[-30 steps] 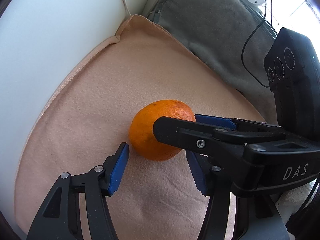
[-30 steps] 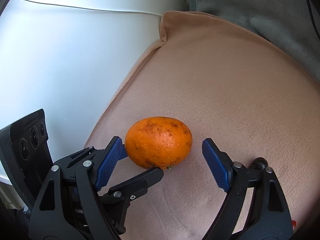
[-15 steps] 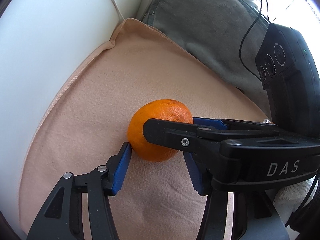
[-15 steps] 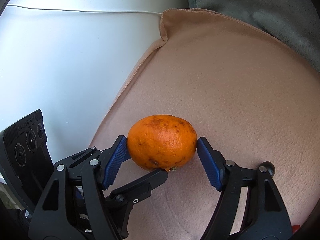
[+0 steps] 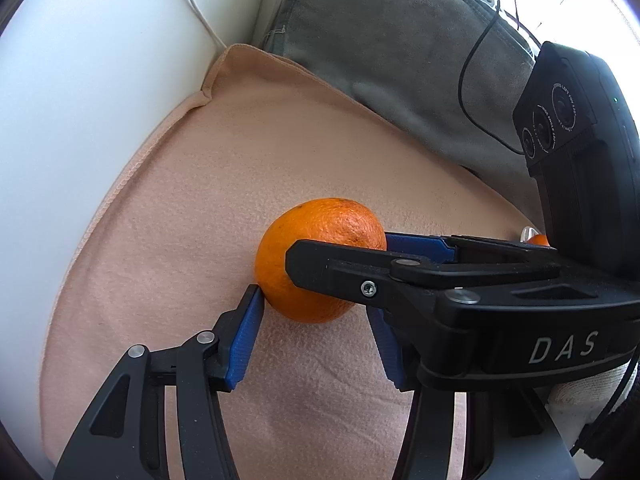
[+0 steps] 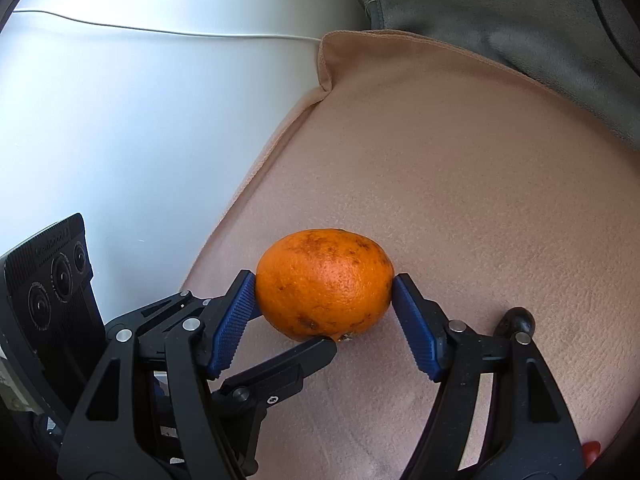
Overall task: Organize fruits
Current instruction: 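Close the right tool fingers around the spotted orange, then lift the spotted orange with the right tool and carry it over the plate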
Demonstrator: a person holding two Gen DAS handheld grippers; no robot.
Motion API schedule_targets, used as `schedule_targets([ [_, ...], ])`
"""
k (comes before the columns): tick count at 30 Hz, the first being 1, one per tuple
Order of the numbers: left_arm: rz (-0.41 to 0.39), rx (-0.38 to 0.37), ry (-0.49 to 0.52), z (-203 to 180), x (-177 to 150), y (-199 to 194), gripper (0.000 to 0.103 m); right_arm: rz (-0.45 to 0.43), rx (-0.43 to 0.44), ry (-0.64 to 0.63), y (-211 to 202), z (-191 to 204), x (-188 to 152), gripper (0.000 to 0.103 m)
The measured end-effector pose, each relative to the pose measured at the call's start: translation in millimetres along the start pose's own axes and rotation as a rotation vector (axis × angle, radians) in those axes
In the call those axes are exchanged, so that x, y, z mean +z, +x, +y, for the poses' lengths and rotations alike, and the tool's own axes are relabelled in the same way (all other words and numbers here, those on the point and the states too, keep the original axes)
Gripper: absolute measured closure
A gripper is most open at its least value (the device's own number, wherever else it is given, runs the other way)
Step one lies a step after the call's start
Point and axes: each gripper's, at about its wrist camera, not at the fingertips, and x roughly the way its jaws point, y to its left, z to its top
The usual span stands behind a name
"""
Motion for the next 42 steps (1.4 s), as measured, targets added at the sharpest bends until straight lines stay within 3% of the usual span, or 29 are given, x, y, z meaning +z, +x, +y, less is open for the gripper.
schedule_targets([
  [21, -0.007, -0.1, 0.173, -110, -3, -1, 0.051, -0.15, -0.068, 0.123, -137, -48, -69, 0.031],
  [42, 0.055, -0.238, 0.35, -241, -15, 29, 0.051, -0.262, -0.175, 0.303, -255, -130, -139, 0.031],
])
